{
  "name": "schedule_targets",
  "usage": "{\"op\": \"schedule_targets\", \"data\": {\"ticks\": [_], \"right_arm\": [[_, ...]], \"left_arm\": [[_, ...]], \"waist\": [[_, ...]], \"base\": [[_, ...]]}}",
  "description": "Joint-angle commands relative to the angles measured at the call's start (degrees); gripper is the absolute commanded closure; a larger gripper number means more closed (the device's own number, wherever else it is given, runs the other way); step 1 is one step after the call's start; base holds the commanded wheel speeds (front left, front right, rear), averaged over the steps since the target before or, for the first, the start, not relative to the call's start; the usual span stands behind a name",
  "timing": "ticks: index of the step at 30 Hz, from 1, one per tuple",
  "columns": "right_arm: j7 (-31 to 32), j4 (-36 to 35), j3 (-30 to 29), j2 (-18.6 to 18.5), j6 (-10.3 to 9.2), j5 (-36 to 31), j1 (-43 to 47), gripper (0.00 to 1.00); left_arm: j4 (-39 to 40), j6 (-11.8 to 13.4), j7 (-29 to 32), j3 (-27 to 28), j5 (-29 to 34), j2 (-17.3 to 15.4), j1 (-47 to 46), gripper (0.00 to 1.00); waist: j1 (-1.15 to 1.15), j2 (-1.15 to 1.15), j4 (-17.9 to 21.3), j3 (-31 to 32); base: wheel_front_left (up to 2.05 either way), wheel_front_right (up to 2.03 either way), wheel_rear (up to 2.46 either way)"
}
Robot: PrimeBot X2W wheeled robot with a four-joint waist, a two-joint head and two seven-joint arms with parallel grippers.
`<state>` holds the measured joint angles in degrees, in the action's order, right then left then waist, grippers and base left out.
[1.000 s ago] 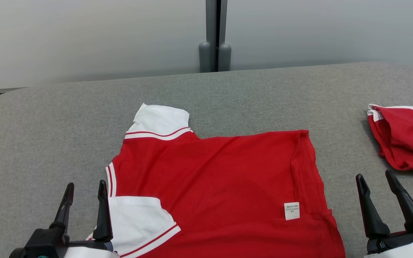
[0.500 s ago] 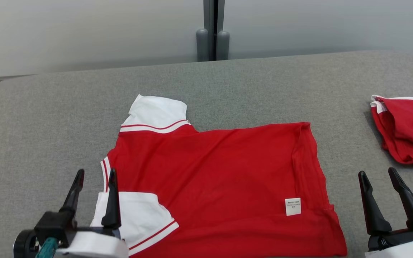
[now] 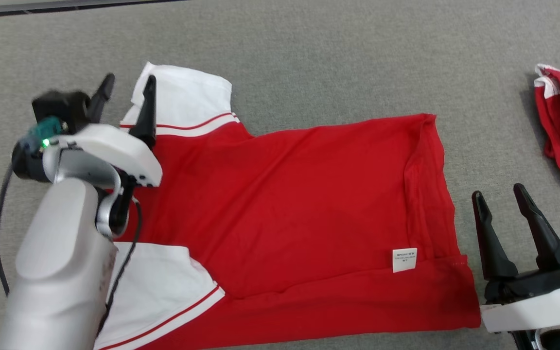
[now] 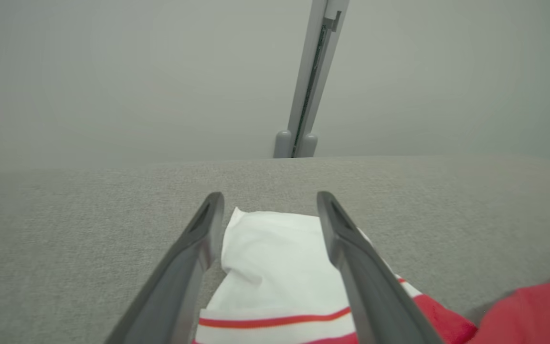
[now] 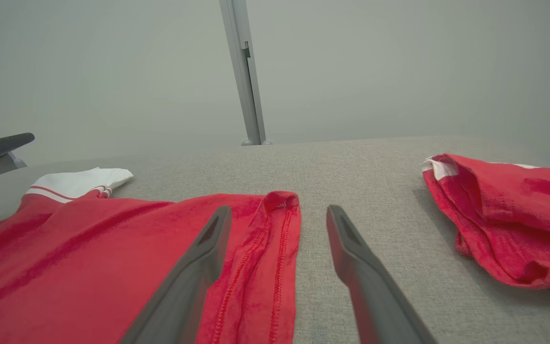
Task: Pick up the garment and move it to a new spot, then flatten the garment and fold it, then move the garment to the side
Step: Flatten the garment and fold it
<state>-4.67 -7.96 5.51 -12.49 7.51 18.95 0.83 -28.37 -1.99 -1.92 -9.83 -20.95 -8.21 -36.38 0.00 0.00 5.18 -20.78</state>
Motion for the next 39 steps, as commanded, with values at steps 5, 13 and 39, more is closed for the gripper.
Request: {"op": "schedule_targets", "data": {"ticks": [5, 13, 39], "right_arm": [[-1.81, 2.15, 1.26, -0.11, -0.04, 0.74, -3.09, 0.00], [-3.37, 4.83, 1.82, -0.02, -0.04, 1.19, -4.51, 0.00], [1.89, 23.35, 12.69, -9.00, -0.04, 6.63, -30.02, 0.00]], "left_arm": [[-13.47, -2.37, 4.68, -0.82, -0.06, -2.12, -12.18, 0.00], [-28.48, -2.24, 11.92, -2.44, 0.47, -3.46, -21.09, 0.00], [-39.38, -3.52, -3.99, -6.19, 0.34, 3.20, -26.97, 1.00]], "waist": [[0.00, 0.00, 4.46, -5.56], [0.00, 0.00, 5.37, -6.26], [0.00, 0.00, -1.82, -6.57]], "base": [[0.00, 0.00, 0.00], [0.00, 0.00, 0.00], [0.00, 0.00, 0.00]]}}
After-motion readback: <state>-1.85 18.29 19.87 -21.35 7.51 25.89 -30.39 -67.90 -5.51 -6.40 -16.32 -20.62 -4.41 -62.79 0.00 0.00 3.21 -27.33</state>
